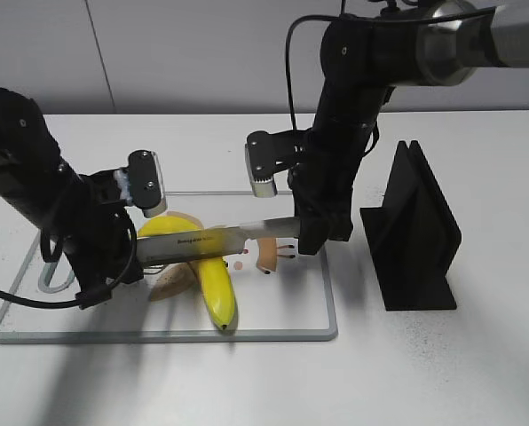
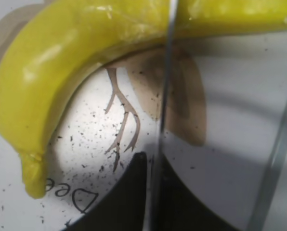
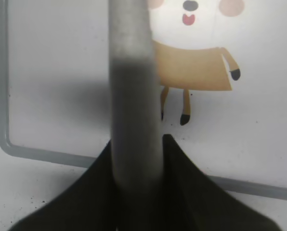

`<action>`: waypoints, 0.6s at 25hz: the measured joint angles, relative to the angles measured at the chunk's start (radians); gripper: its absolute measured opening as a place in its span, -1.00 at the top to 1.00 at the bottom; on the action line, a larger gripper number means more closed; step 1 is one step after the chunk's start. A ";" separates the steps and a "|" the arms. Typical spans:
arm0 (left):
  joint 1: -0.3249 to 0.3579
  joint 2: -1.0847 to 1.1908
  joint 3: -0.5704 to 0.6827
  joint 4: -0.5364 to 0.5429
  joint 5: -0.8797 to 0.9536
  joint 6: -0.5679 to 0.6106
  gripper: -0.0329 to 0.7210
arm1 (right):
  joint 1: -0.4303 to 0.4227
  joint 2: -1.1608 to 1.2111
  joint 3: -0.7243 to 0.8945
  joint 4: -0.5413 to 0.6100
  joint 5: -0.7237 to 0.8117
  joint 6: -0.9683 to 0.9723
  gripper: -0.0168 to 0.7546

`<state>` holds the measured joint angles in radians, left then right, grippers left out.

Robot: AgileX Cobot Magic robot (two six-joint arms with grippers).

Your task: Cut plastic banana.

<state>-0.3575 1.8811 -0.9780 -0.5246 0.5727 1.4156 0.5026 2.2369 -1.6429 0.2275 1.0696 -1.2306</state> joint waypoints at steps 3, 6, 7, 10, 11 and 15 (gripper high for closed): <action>-0.002 -0.001 -0.014 0.009 0.011 -0.001 0.93 | 0.000 -0.003 0.000 -0.005 0.000 0.000 0.50; -0.003 -0.011 -0.026 0.014 0.030 -0.001 0.93 | 0.000 -0.016 0.005 -0.006 0.000 0.001 0.50; -0.003 -0.019 -0.031 0.014 0.037 -0.001 0.93 | 0.001 -0.023 0.008 -0.007 0.000 0.003 0.50; -0.008 -0.059 -0.059 0.019 0.071 -0.002 0.93 | 0.001 -0.060 0.009 -0.017 -0.002 0.007 0.51; -0.008 -0.079 -0.070 0.020 0.084 -0.003 0.93 | 0.001 -0.081 0.009 -0.022 -0.002 0.008 0.51; -0.008 -0.158 -0.101 0.020 0.129 -0.004 0.93 | 0.001 -0.163 0.009 -0.028 -0.001 0.012 0.52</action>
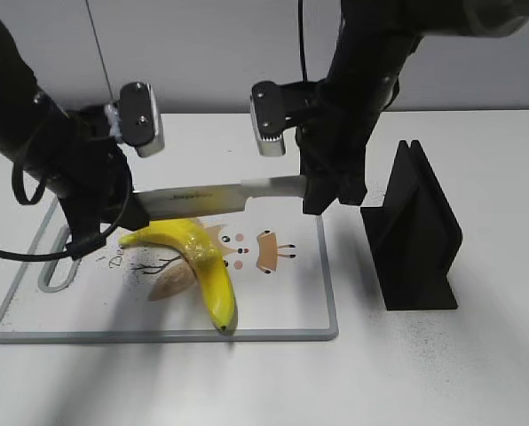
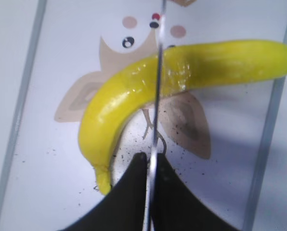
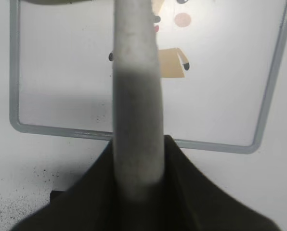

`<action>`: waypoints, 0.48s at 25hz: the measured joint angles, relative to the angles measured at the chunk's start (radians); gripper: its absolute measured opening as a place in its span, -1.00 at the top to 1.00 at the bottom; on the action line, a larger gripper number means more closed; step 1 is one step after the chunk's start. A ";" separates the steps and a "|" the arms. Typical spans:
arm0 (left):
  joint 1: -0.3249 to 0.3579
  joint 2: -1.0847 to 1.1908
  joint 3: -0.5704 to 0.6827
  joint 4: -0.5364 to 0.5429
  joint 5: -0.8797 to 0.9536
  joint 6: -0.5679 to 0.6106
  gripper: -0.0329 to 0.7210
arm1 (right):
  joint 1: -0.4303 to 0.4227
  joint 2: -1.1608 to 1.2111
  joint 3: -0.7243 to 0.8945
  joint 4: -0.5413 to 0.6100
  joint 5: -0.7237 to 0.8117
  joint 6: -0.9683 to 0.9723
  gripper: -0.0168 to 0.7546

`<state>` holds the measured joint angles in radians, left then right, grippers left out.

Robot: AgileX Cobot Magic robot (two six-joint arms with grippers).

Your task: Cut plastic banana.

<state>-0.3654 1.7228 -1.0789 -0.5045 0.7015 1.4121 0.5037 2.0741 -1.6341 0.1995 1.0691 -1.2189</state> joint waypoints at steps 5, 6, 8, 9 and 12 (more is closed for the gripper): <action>-0.001 -0.090 -0.012 0.001 0.045 0.000 0.93 | 0.000 -0.079 0.000 0.001 0.011 0.000 0.52; -0.002 -0.105 -0.013 0.001 0.050 0.000 0.93 | 0.000 -0.091 0.000 0.002 0.013 0.000 0.52; -0.004 -0.126 -0.014 0.001 0.054 0.000 0.93 | 0.001 -0.109 0.000 0.001 0.016 0.000 0.52; -0.004 -0.133 -0.014 0.001 0.054 0.000 0.93 | 0.001 -0.114 0.000 0.001 0.016 0.000 0.52; -0.005 -0.138 -0.014 0.002 0.047 0.000 0.90 | 0.001 -0.118 0.000 0.001 0.016 0.000 0.52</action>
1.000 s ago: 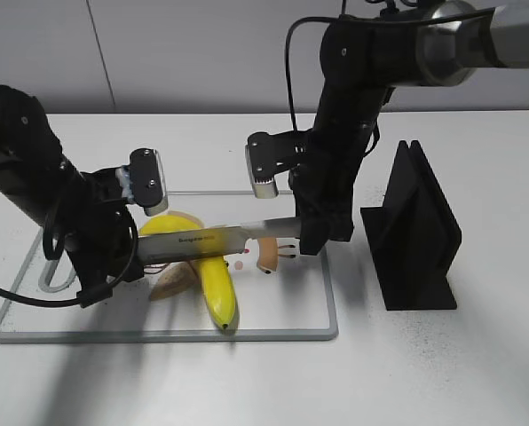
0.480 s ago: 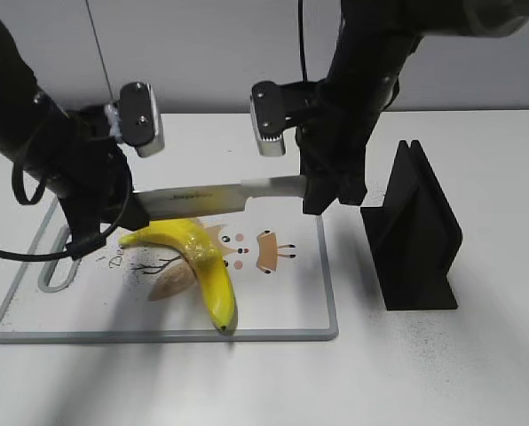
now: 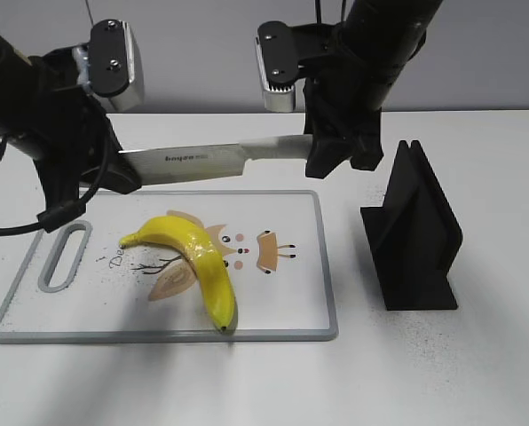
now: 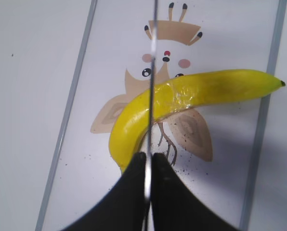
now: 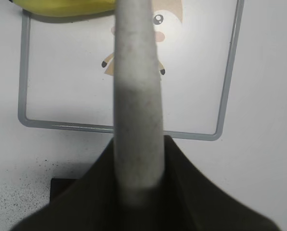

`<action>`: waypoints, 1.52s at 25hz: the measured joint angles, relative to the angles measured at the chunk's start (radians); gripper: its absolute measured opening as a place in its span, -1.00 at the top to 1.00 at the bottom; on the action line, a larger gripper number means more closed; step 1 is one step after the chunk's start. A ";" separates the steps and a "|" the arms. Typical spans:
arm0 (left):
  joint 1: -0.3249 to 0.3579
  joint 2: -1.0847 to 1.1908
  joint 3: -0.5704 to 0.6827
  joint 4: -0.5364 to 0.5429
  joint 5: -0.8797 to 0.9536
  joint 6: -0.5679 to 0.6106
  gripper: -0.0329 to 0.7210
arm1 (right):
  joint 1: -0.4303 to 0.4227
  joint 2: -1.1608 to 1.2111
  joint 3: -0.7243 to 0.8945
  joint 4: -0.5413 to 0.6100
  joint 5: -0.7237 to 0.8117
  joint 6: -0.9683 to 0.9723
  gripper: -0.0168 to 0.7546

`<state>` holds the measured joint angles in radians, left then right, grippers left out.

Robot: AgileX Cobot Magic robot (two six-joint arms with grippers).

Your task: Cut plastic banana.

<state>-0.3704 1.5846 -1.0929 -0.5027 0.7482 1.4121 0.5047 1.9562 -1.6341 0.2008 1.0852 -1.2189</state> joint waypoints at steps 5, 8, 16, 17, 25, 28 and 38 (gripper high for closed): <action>0.000 0.000 0.000 -0.023 -0.010 -0.021 0.11 | 0.000 0.000 0.000 0.005 -0.001 0.011 0.54; -0.002 0.000 0.000 -0.049 -0.023 -0.104 -0.66 | 0.000 0.000 0.000 0.004 -0.011 0.026 0.54; 0.003 -0.015 0.000 -0.044 -0.050 -0.216 -0.87 | 0.000 0.000 -0.019 -0.036 0.006 0.055 0.54; 0.010 -0.021 0.000 -0.037 -0.067 -0.234 -0.87 | 0.000 0.000 -0.028 -0.044 0.018 0.058 0.54; 0.161 -0.071 -0.070 -0.005 -0.098 -0.449 -0.83 | 0.000 0.000 -0.086 -0.084 0.128 0.130 0.54; 0.232 -0.099 -0.102 0.029 -0.038 -0.597 -0.80 | 0.000 0.000 -0.121 -0.097 0.130 0.311 0.54; 0.374 -0.111 -0.187 0.428 0.353 -1.199 -0.71 | 0.000 -0.016 -0.212 -0.153 0.135 1.029 0.54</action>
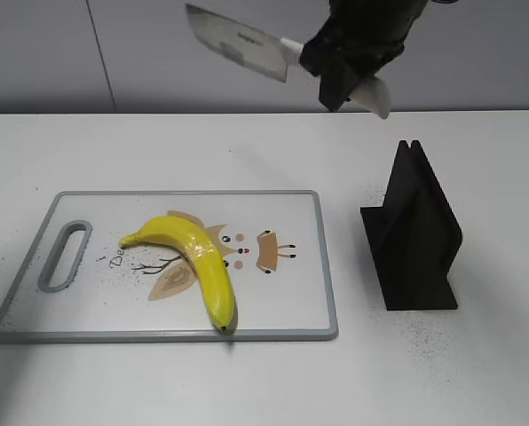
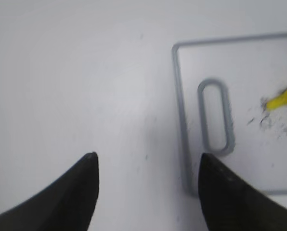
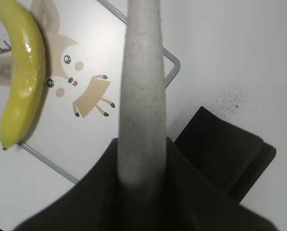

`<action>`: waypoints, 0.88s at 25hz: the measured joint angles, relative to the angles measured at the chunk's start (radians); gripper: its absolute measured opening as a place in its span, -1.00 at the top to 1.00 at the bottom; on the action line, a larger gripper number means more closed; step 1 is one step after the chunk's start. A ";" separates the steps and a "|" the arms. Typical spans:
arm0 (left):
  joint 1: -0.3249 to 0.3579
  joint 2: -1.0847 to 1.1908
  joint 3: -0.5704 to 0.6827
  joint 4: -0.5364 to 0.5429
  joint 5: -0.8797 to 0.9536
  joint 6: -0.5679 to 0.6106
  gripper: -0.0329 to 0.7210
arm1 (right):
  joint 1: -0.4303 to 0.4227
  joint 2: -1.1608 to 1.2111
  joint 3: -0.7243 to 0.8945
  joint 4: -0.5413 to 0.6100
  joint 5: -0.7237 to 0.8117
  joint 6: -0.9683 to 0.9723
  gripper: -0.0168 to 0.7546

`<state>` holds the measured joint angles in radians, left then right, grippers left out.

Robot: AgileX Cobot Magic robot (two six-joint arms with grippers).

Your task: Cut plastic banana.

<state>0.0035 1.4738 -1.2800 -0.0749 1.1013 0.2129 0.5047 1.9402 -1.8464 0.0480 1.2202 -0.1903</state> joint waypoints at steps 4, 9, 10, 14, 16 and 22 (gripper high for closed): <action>0.011 -0.012 0.013 0.057 0.105 -0.050 -0.68 | 0.000 -0.040 0.023 0.011 0.001 0.218 0.54; 0.011 -0.152 0.146 0.053 0.112 -0.059 -0.67 | 0.000 -0.149 0.175 0.024 0.000 0.313 0.54; 0.011 -0.194 0.183 0.053 0.113 -0.059 -0.67 | 0.000 -0.175 0.226 0.024 -0.002 0.325 0.54; 0.011 -0.375 0.335 0.055 0.115 -0.059 -0.67 | 0.000 -0.316 0.455 0.024 -0.087 0.387 0.54; 0.011 -0.476 0.404 0.055 0.116 -0.059 -0.67 | 0.000 -0.392 0.563 0.024 -0.159 0.420 0.54; 0.011 -0.810 0.573 0.058 0.070 -0.060 -0.67 | 0.000 -0.560 0.790 0.019 -0.264 0.492 0.54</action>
<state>0.0140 0.6638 -0.7069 -0.0169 1.1718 0.1525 0.5047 1.3799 -1.0566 0.0667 0.9564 0.3014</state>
